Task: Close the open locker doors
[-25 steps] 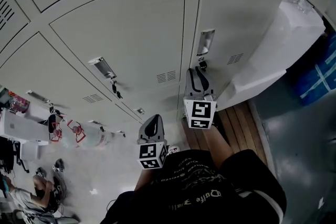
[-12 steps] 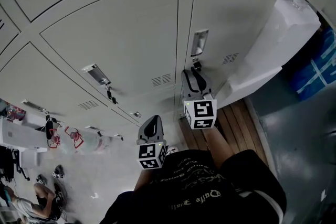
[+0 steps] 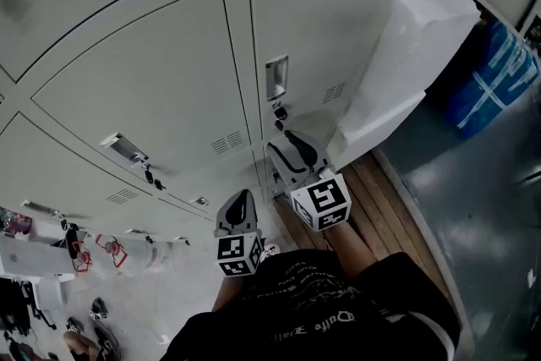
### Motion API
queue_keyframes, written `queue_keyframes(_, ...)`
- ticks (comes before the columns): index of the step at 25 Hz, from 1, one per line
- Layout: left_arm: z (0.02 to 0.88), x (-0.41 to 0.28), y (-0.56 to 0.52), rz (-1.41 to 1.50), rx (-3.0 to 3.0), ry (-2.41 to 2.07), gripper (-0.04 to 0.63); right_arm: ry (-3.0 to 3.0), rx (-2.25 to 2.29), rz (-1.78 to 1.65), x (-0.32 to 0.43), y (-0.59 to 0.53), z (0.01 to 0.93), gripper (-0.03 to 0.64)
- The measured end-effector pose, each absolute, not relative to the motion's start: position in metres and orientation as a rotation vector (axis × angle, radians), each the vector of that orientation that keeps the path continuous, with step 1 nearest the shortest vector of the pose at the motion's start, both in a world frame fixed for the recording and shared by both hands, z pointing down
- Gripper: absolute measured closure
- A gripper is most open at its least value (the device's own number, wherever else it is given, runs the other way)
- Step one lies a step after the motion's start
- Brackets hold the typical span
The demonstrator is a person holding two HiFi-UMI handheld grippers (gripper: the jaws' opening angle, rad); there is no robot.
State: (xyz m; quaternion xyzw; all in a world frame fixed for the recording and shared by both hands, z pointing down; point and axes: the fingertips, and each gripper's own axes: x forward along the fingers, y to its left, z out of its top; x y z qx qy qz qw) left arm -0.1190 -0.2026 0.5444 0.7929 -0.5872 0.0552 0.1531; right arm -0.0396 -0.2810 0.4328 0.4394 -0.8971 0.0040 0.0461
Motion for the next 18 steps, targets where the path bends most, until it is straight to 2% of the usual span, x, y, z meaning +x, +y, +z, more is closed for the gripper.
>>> queue_keyframes(6,0.529,-0.081,-0.213,0.143,2.388,-1.571,0.588,-2.732,1.504,-0.003,0.024,-0.271,0.399,0.459)
queue_keyframes(18,0.505,-0.024,-0.230,0.111,2.517,-1.425,0.588,-2.557,1.949,-0.247,0.196,-0.259,0.296,0.460)
